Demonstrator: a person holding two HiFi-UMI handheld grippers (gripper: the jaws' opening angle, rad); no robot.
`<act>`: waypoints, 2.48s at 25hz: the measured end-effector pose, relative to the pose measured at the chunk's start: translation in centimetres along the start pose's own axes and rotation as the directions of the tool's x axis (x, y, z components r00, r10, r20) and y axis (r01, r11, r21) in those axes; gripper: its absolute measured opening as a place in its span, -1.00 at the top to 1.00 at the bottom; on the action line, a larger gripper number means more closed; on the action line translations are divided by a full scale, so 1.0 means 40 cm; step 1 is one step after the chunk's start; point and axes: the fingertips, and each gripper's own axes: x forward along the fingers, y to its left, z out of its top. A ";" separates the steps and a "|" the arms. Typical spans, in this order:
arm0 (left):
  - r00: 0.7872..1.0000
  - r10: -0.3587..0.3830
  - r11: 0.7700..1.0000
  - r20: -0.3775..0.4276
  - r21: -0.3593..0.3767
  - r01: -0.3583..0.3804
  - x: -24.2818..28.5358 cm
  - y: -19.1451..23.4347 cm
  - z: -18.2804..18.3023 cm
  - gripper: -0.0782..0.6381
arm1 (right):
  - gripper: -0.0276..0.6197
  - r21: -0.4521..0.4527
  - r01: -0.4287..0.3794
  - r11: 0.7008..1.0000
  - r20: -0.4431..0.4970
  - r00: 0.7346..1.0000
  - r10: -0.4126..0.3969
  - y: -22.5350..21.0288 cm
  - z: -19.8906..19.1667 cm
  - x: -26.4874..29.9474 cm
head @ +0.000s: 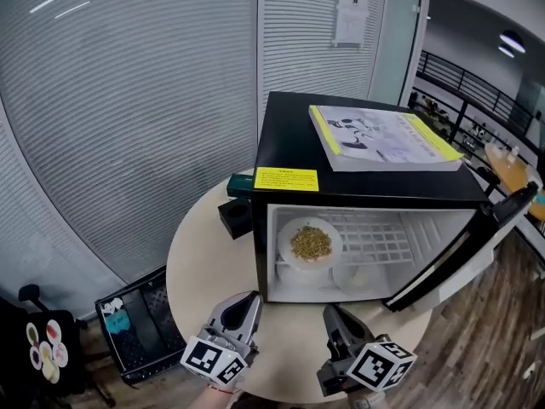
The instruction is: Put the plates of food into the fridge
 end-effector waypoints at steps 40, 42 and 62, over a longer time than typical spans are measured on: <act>0.999 0.052 0.998 -0.015 -0.021 -0.052 -0.229 -0.384 -0.064 0.76 | 0.90 -0.575 0.158 0.803 0.120 0.987 -0.108 -0.059 -0.042 -0.478; 0.999 0.045 0.999 -0.015 -0.021 -0.045 -0.228 -0.390 -0.066 0.76 | 0.90 -0.573 0.165 0.803 0.126 0.986 -0.112 -0.060 -0.040 -0.483; 0.999 0.036 0.999 -0.024 -0.024 -0.037 -0.227 -0.397 -0.073 0.76 | 0.90 -0.595 0.182 0.783 0.147 0.982 -0.117 -0.051 -0.037 -0.487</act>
